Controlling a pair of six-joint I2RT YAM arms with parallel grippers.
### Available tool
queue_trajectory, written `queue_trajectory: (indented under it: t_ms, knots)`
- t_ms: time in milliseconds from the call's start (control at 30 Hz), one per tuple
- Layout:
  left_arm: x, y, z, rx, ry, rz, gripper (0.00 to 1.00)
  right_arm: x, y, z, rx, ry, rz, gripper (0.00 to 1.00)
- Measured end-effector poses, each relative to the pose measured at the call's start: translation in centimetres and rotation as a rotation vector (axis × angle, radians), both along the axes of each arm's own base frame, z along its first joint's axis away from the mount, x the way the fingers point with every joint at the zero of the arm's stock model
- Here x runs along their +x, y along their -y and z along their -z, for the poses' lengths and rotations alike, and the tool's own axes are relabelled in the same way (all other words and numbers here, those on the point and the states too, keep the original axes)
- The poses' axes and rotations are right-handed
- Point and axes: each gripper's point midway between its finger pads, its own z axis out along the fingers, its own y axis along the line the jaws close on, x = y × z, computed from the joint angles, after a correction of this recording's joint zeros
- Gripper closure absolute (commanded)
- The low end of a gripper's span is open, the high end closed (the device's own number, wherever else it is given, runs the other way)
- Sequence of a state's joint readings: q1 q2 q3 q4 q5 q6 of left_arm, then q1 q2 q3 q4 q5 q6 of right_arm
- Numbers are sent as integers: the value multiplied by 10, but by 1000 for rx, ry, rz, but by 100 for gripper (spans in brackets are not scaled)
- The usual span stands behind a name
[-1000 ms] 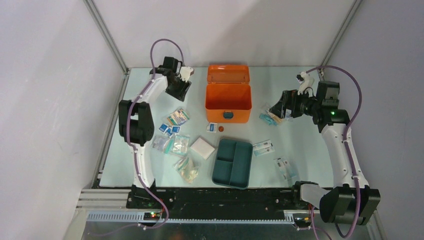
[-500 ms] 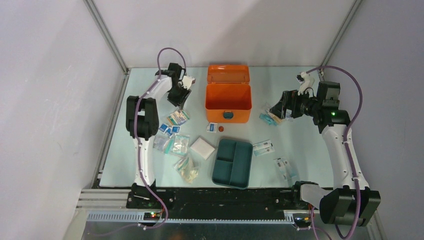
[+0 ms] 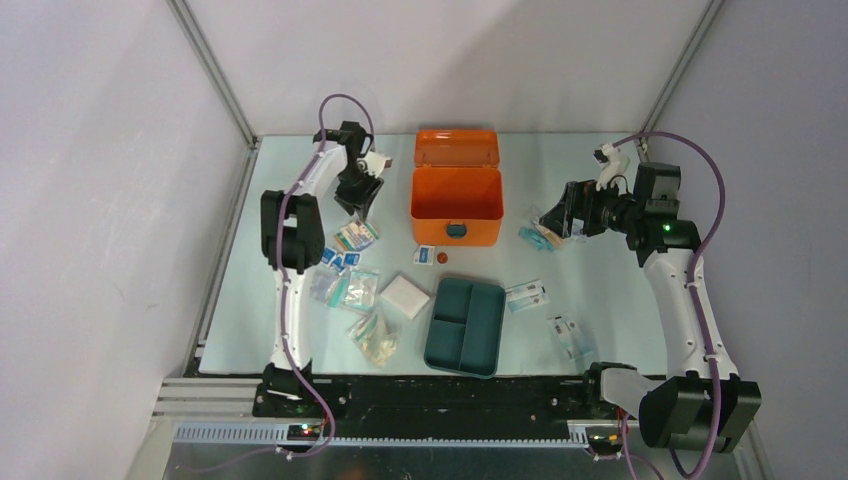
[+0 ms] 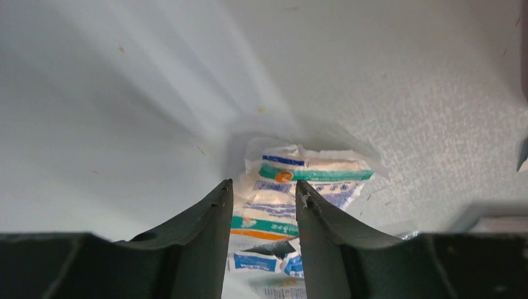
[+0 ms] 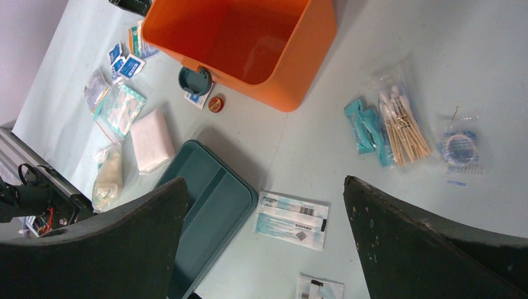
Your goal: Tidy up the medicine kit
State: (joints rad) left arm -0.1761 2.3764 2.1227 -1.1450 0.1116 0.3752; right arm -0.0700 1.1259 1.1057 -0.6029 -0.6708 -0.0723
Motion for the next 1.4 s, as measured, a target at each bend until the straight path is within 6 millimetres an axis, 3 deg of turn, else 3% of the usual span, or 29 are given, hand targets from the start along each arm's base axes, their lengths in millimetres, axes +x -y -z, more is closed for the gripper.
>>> queue_trajectory:
  t_ms: [333, 567, 600, 667, 733, 933, 1100, 1267, 1400]
  knots:
    - [-29, -9, 10, 1, -159, -13, 54, 0, 1, 0, 0, 1, 3, 1]
    - [-37, -9, 10, -4, -224, -7, 76, 1, 3, 0, 0, 2, 10, 0]
    - [-39, -9, 10, -3, -233, -7, 76, 1, 3, 0, 0, 2, 11, 1]
    - [-42, -10, 11, 0, -247, -16, 59, 1, 4, 0, 0, 2, 12, 1]
    - [-43, -10, 11, 6, -256, -42, 54, 1, 4, 0, 0, 1, 13, 1]
    - [-47, -13, 10, 49, -268, -118, 64, 0, 4, -3, 0, 11, 13, 1]
    - [-52, -13, 12, 72, -289, -164, 54, -2, 3, -7, 5, 22, 11, 1]
    - [-88, -7, 22, 46, -425, -175, 50, -5, 0, -10, 18, 26, 2, 1]
    - [-109, -2, 23, 39, -493, -178, 62, -6, -1, -11, 27, 25, -2, 1]
